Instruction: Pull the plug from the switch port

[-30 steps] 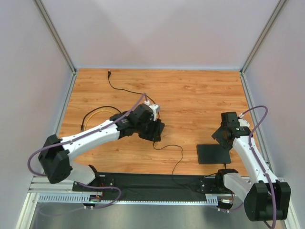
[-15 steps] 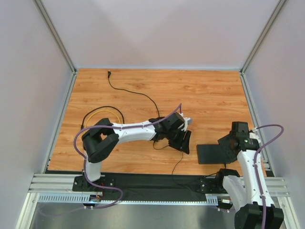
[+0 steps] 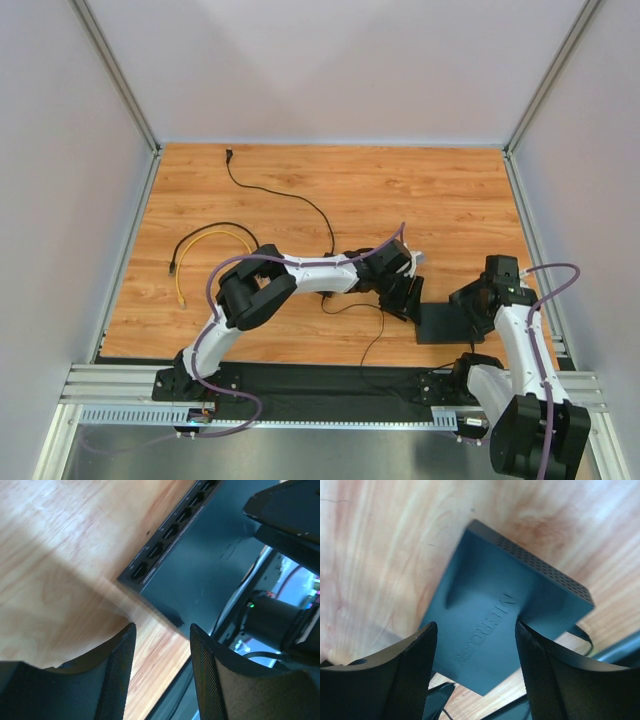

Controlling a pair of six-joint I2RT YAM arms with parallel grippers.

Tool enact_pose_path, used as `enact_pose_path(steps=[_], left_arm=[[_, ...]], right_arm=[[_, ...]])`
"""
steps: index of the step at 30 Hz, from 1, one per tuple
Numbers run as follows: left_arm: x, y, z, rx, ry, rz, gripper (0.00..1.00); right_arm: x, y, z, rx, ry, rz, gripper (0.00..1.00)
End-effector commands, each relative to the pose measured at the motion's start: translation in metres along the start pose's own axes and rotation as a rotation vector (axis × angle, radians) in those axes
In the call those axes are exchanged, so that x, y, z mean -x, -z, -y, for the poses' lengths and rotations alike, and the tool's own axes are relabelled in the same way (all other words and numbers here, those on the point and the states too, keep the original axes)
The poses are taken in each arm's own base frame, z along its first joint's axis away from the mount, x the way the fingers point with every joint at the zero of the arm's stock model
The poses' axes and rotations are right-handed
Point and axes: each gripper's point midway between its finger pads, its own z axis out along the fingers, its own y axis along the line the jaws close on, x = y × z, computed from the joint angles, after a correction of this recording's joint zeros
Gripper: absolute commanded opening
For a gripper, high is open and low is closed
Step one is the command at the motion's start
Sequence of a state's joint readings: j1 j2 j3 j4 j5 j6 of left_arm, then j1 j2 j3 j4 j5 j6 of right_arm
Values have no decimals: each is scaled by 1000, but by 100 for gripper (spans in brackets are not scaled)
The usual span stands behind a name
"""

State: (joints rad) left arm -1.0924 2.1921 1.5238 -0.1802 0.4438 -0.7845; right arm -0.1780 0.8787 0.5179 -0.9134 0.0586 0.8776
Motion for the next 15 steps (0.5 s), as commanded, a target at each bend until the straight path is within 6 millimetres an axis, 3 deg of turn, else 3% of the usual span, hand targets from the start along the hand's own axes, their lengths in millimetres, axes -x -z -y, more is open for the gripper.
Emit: enact_pose_path(steps=[1,8,15], left_arm=[[17,-3,21,-52,-24,38,56],[26,-20,8,-23,13,28,55],[42,-13,-16,14,67,58,55]], right_arm=[[2,-7,-14,54,42,-11,66],[-4,-23,-27,94,68,-70,65],[-11,-38,-45,126,93,-167,63]])
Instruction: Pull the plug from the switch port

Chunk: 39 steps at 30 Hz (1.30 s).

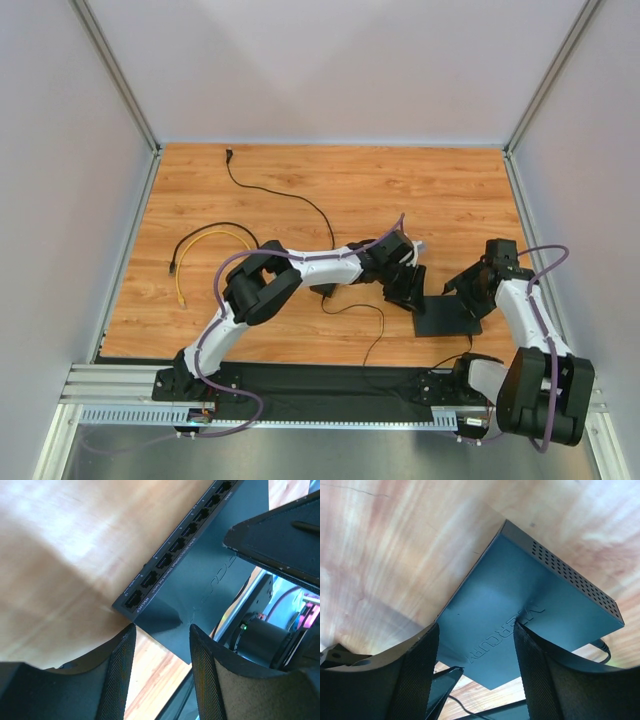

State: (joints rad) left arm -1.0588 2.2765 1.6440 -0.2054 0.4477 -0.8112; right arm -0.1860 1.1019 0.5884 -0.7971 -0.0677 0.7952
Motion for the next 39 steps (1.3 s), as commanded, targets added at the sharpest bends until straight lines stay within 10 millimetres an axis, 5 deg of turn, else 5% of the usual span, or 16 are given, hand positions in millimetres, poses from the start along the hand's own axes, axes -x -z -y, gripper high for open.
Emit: enact_pose_path(steps=[1,14,20,29,34,39], left_arm=[[17,-1,-11,14,25,37,54],[58,11,-31,29,75,86,54],[56,33,-29,70,38,108,55],[39,78,-4,22,-17,166,56],[7,83,13,-30,-27,134,57],[-16,72,22,-53,-36,66,57]], right_arm=[[-6,-27,-15,81,24,-46,62],[3,-32,-42,149,66,-77,61],[23,-9,-42,123,134,20,62],[45,47,-20,92,76,150,64],[47,52,12,80,-69,185,63],[54,64,21,27,-132,213,61]])
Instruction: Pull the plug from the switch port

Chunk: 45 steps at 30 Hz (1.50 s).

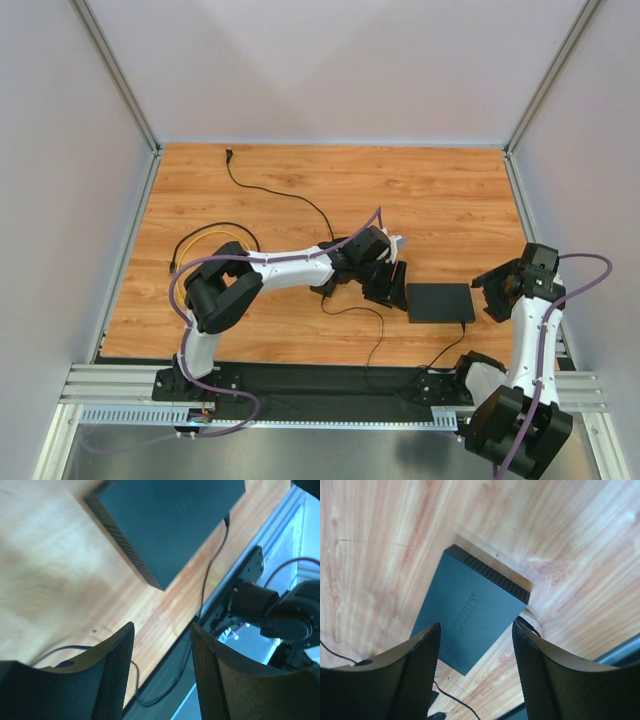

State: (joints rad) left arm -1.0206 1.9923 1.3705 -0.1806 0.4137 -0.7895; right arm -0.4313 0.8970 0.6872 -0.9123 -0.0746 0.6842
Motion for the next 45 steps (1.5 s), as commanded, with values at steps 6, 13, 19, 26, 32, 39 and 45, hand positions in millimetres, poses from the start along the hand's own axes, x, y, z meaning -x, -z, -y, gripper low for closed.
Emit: enact_pose_path(steps=[6,13,19,26,32,39,45], left_arm=[[-11,-12,16,-58,-2,-30,57],[4,-29,11,-12,-38,-53,58],[19,-45,1,-6,-26,-62,58],[25,-62,-11,-7,11,-80,57],[40,-66,-20,-21,55,-66,57],[60,-67,-17,-53,48,-38,57],[71,-62,-20,-32,34,-17,57]], right_arm=[[23,6,-1,-38,-27,46,61],[20,-15,-10,12,15,-14,64],[32,-30,-9,-11,41,12,65],[25,-54,-5,-22,45,-47,64],[0,-72,-3,9,27,-159,62],[-27,-64,-8,112,-15,-214,61],[-35,-60,-10,149,-19,-226,61]])
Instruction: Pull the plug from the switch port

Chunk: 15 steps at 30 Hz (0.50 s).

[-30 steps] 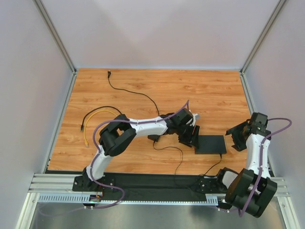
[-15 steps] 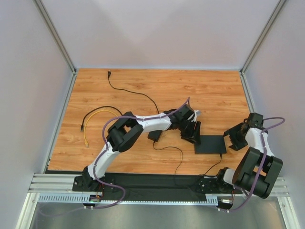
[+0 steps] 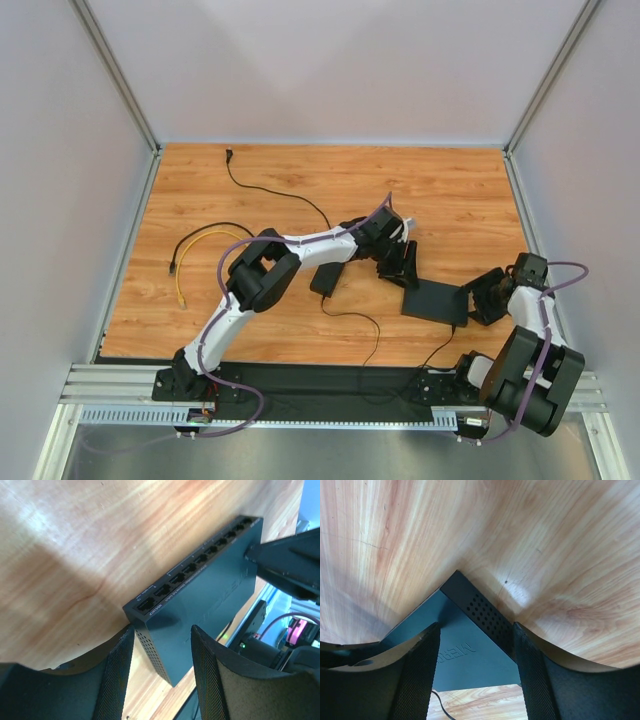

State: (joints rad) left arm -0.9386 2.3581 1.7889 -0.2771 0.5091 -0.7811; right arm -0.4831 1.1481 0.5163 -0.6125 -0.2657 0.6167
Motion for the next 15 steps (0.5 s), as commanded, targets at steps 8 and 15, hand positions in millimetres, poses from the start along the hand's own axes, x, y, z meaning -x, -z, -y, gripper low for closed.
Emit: enact_pose_path(steps=[8,15], left_arm=[[28,22,1,85,-53,51,57],[38,74,-4,258,-104,179,65]], right_arm=[[-11,1,-25,129,-8,-88,61],[-4,8,-17,82,30,-22,61]])
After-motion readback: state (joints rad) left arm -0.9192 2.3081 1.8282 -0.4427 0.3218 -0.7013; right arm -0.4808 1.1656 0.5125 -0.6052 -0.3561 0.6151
